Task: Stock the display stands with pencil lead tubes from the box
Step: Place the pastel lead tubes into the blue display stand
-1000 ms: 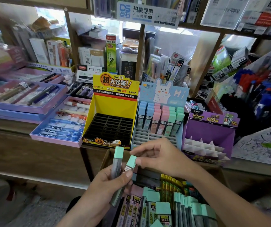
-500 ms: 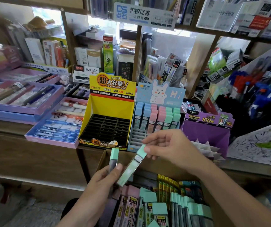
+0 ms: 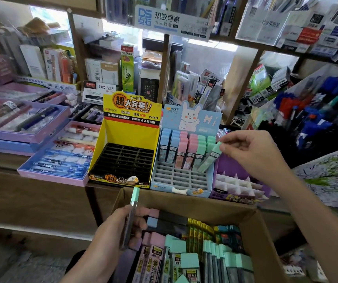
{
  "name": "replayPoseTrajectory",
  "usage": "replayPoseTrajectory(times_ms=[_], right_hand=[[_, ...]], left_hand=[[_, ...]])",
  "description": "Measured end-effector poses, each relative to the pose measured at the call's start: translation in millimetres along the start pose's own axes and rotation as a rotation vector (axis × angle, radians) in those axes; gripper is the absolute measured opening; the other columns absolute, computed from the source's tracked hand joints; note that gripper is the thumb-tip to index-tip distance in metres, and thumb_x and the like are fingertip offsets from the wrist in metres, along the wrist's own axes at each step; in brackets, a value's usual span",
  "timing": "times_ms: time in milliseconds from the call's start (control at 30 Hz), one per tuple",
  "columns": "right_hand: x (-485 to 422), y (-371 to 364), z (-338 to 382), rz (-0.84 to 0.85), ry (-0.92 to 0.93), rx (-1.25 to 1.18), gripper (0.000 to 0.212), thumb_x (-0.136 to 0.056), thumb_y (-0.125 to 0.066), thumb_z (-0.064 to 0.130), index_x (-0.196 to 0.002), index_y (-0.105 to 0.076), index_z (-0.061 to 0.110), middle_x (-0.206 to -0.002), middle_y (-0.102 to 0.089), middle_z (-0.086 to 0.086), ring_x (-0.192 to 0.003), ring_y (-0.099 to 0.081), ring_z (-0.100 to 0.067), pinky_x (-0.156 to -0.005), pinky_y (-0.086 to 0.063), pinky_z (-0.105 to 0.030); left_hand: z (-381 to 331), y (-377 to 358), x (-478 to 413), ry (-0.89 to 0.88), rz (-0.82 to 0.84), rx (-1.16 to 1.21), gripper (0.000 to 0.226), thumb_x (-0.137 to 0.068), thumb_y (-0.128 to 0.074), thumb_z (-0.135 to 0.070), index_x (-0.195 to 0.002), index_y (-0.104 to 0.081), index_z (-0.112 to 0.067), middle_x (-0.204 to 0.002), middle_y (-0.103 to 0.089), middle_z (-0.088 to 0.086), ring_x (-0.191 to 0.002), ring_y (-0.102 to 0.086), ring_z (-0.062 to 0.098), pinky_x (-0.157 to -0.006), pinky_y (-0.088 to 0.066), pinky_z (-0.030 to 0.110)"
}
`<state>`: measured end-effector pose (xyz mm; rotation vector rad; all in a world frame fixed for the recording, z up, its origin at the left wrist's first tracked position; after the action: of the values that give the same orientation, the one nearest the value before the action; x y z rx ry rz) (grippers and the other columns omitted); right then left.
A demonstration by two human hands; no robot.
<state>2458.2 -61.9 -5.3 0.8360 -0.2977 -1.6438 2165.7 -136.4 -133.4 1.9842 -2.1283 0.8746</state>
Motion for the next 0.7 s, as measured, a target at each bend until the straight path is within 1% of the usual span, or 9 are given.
replayPoseTrajectory(times_ms=[67,133,233,300,367,467,600,700], right_hand=[[-3.8,0.2,-2.4,-0.005,0.026,0.084,0.01,-0.088,-0.079,0.008,-0.096,-0.08,0.014,-0.082,-0.074,0.001,-0.069,-0.064,-0.007,-0.072,-0.057,-0.014],[-6.9,-0.6,-5.1,-0.011,0.05,0.141,0.009,-0.088,-0.079,0.009,-0.096,-0.08,0.014,-0.081,-0.072,0.003,-0.067,-0.06,0.0,-0.069,-0.054,-0.01],[-10.1,-4.2,-9.3,-0.005,0.076,0.2,0.011,-0.088,-0.078,0.009,-0.096,-0.079,0.016,-0.08,-0.071,0.006,-0.067,-0.061,-0.002,-0.069,-0.055,-0.012],[-11.1,-7.8,-11.1,0.011,0.096,0.26,0.012,-0.088,-0.078,0.01,-0.099,-0.08,0.016,-0.082,-0.071,0.009,-0.069,-0.064,-0.006,-0.07,-0.057,-0.016],[-11.3,-10.5,-12.6,0.021,0.113,0.288,0.013,-0.088,-0.078,0.011,-0.1,-0.08,0.016,-0.083,-0.071,0.009,-0.074,-0.066,-0.008,-0.071,-0.057,-0.017],[-11.5,-10.5,-14.3,0.033,0.119,0.276,0.015,-0.089,-0.079,0.012,-0.102,-0.08,0.018,-0.086,-0.073,0.009,-0.078,-0.067,-0.006,-0.072,-0.056,-0.015],[-11.5,-9.2,-13.6,0.054,0.113,0.265,0.016,-0.089,-0.079,0.012,-0.103,-0.08,0.017,-0.089,-0.073,0.011,-0.083,-0.067,-0.002,-0.076,-0.054,-0.012],[-11.6,-9.2,-12.4,0.068,0.113,0.253,0.017,-0.089,-0.078,0.01,-0.105,-0.08,0.016,-0.089,-0.072,0.012,-0.085,-0.066,0.003,-0.076,-0.051,-0.005]], left_hand=[[-0.5,-0.9,-2.1,0.026,-0.005,0.001,0.05,-0.108,-0.031,-0.022,-0.11,-0.067,0.012,-0.069,-0.054,0.018,-0.059,-0.042,0.024,-0.053,-0.026,0.032],[0.3,0.2,-3.9,0.037,-0.016,-0.02,0.044,-0.107,-0.036,-0.021,-0.109,-0.069,0.01,-0.069,-0.056,0.016,-0.059,-0.044,0.024,-0.053,-0.029,0.031],[4.2,6.3,-5.8,-0.002,-0.027,-0.044,0.038,-0.106,-0.042,-0.018,-0.106,-0.071,0.006,-0.069,-0.06,0.015,-0.058,-0.05,0.022,-0.051,-0.037,0.028],[6.5,10.7,-6.2,-0.036,-0.024,-0.042,0.033,-0.104,-0.047,-0.016,-0.105,-0.073,0.005,-0.071,-0.063,0.016,-0.059,-0.054,0.021,-0.055,-0.042,0.03],[8.3,13.5,-6.7,-0.039,-0.013,-0.04,0.029,-0.102,-0.052,-0.015,-0.105,-0.075,0.002,-0.072,-0.065,0.015,-0.059,-0.058,0.018,-0.058,-0.045,0.029],[8.9,14.8,-7.3,-0.029,-0.002,-0.028,0.027,-0.101,-0.054,-0.014,-0.105,-0.075,0.001,-0.072,-0.066,0.015,-0.058,-0.059,0.016,-0.056,-0.048,0.025],[7.2,14.0,-6.9,-0.019,0.003,-0.032,0.026,-0.101,-0.054,-0.014,-0.105,-0.076,0.0,-0.072,-0.065,0.014,-0.059,-0.058,0.016,-0.055,-0.048,0.025],[7.2,13.3,-6.9,-0.024,0.003,-0.031,0.025,-0.101,-0.054,-0.013,-0.105,-0.075,0.0,-0.072,-0.065,0.013,-0.059,-0.058,0.016,-0.055,-0.047,0.024]])
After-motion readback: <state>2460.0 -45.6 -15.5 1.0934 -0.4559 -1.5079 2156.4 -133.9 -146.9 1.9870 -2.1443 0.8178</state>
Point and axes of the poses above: each hand's wrist, its own x-axis away from the middle knuckle, its own y-axis out of the back of the hand, z = x × y, the point moved 1 cm from there along -x, towards the middle knuckle
